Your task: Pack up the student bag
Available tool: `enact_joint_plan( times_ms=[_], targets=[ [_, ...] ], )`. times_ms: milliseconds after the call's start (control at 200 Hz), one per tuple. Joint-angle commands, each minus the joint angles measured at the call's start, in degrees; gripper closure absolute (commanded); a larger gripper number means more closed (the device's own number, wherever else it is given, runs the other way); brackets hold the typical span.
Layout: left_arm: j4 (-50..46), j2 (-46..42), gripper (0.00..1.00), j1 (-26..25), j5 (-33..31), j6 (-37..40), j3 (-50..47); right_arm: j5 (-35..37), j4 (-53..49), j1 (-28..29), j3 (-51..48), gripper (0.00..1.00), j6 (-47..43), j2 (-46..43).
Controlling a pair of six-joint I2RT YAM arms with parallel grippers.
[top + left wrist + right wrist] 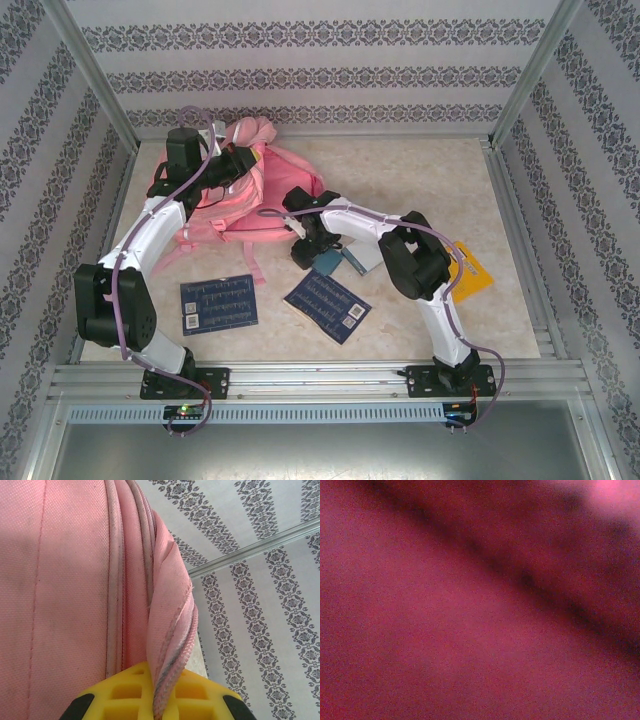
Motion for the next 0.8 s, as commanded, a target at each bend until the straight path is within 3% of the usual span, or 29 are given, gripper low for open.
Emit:
enact_joint_plan(
  times_ms=[0,255,540,799],
  targets=[
    [6.8,0.16,1.0,0.76,1.55,-1.59,0.33,1.24,-1.43,0.29,-0.75,0.25,-0.24,0.62],
    [6.81,0.57,1.0,0.82,2.68,-1.37,0.81,2.84,3.36,-2.9,-3.91,0.31,3.76,-8.92],
    [6.91,2.03,1.0,-0.26,4.79,-1.22,2.29,-5.62,15.45,-10.48,-18.43,0.38,16.74,-26.3],
    [1.23,3.58,1.0,-6.97,7.44,2.82,6.94,-13.35,26.14,-14.77,-32.6,0.37,27.81,-42.67]
  ],
)
